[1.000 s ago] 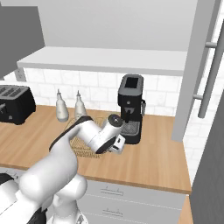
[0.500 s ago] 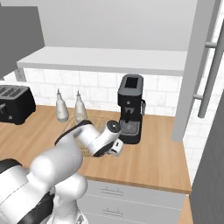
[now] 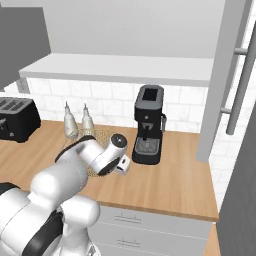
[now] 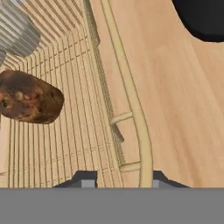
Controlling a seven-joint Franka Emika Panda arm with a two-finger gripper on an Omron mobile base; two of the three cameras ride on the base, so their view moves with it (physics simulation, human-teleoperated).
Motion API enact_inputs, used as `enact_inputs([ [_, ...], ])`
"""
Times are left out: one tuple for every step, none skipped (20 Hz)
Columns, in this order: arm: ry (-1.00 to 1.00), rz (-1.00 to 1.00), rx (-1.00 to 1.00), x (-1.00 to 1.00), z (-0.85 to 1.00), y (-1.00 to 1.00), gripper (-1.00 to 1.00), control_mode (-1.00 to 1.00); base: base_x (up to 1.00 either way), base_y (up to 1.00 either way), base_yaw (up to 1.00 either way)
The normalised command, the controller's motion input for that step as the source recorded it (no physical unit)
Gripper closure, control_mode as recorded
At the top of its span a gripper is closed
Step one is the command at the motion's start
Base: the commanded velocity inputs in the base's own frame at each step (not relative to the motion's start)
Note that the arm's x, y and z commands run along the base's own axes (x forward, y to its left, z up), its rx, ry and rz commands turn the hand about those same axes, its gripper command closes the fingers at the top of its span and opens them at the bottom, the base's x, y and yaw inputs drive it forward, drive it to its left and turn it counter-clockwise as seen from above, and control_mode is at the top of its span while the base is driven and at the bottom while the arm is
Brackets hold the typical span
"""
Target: Open the cabinet, pick up the bread from the cabinet and place it in the basket. Then move the basket to the dining counter.
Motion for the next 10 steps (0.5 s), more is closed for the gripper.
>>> enact_inputs([
  [0.0, 0.0, 0.0, 0.0, 0.0, 0.0, 1.0, -1.0, 0.0, 0.0, 0.0],
  [0.0, 0.0, 0.0, -0.14, 0.0, 0.04, 1.0, -1.0, 0.0, 0.0, 0.0],
  [0.0, -0.01, 0.0, -0.28, 0.0, 0.0, 1.0, -1.0, 0.0, 0.0, 0.0],
  [-0.01, -0.1, 0.0, -0.26, 0.0, 0.0, 1.0, -1.0, 0.0, 0.0, 0.0],
  [0.0, -0.13, 0.03, -0.21, 0.0, 0.0, 1.0, -1.0, 0.0, 0.0, 0.0],
  [0.0, -0.17, 0.09, -0.23, 0.0, -0.04, 1.0, -1.0, 0.0, 0.0, 0.0],
  [0.0, -0.21, 0.11, -0.17, 0.0, -0.04, 1.0, -1.0, 0.0, 0.0, 0.0],
  [0.0, -0.23, 0.14, -0.25, 0.0, -0.1, 1.0, -1.0, 0.0, 0.0, 0.0],
  [0.01, -0.25, 0.14, -0.23, 0.01, -0.16, 1.0, -1.0, 0.0, 0.0, 0.0],
  [0.0, -0.25, 0.12, -0.35, 0.13, -0.19, 1.0, -1.0, 0.0, 0.0, 0.0],
])
